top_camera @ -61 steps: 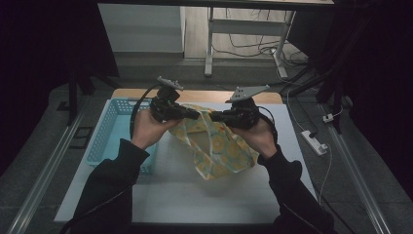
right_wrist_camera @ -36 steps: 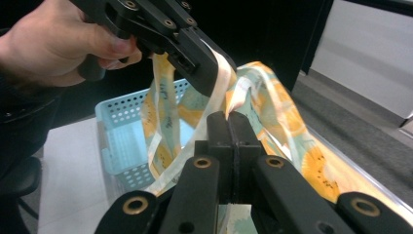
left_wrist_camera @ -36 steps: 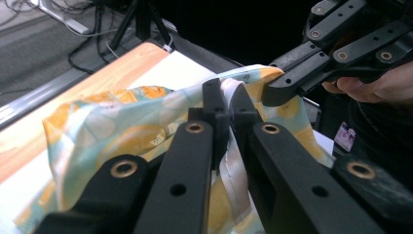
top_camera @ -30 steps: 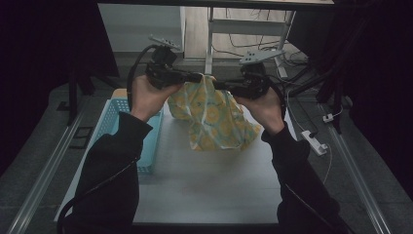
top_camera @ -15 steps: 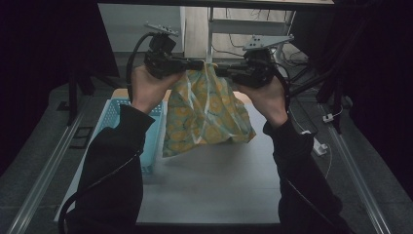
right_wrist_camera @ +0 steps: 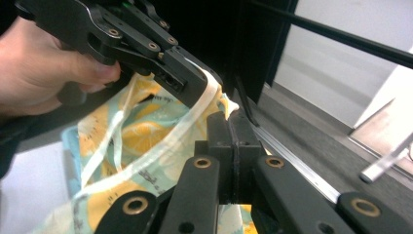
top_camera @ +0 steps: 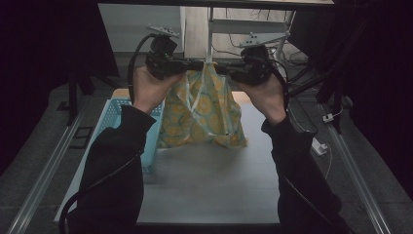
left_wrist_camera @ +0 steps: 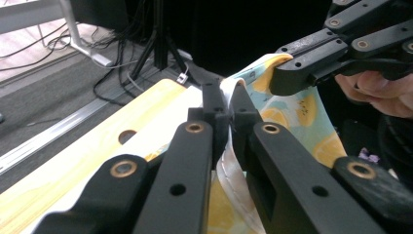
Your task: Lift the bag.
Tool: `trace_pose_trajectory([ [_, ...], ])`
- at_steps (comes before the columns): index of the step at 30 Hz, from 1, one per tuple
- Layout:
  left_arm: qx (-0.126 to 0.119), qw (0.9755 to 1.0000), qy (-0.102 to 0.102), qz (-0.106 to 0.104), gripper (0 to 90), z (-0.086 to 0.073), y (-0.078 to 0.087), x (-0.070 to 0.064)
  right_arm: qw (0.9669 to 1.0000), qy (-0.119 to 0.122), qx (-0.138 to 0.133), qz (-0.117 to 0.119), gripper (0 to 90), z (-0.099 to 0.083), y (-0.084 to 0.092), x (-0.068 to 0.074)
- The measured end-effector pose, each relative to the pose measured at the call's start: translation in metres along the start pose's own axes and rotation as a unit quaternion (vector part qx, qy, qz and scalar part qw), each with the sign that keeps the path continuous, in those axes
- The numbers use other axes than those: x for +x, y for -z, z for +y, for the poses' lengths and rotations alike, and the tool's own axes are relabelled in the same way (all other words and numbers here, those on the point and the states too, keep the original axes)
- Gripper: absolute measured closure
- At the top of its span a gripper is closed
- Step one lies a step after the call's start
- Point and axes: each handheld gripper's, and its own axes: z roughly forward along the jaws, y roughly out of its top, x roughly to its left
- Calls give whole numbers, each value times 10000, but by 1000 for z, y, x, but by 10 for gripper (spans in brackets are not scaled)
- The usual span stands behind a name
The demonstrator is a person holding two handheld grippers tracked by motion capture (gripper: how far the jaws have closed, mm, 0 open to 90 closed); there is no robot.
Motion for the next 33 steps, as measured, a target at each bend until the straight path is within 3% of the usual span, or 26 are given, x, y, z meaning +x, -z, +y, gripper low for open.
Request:
trace_pose_trajectory([
  [13,240,9992,-128,282,881,-22,-32,17,9993,-20,336,-190,894,-24,-23,-11],
  [21,313,9989,-146,311,849,-35,-43,25,9987,-167,457,-170,882,-38,-35,-18],
  [26,406,9982,-261,350,634,-39,-46,23,9985,-232,437,-227,784,-41,-37,-19],
  [33,349,9964,-500,591,331,-46,-40,20,9980,-406,318,-371,604,-46,-36,-24],
])
